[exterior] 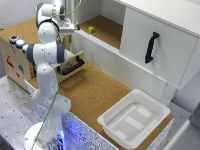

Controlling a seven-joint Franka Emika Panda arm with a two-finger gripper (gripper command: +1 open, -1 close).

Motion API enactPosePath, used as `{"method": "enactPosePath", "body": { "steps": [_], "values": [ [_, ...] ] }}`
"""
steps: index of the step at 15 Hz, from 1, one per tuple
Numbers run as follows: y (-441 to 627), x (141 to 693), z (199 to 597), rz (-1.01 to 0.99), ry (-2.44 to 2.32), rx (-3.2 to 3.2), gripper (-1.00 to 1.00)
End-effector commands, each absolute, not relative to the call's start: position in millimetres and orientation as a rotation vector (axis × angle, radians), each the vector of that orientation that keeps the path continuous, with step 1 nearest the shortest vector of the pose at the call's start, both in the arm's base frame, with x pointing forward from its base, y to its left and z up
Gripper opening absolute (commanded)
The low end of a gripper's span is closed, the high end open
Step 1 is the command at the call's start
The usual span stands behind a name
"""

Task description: Move to the drawer and store the purple object

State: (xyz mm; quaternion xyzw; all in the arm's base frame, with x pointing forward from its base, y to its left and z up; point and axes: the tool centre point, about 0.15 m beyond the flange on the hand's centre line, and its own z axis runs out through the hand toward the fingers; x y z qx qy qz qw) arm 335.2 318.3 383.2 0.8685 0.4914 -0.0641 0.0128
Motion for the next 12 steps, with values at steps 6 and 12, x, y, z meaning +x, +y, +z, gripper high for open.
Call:
{"method": "enactPosePath", "body": {
  "steps": [6,12],
  "values": [
    [284.5,375.9,332.3,-0.032,1.953,2.568,-1.00],
    [307.3,385.8,320.4,-0.124,2.145,2.301,-1.00]
  ]
}}
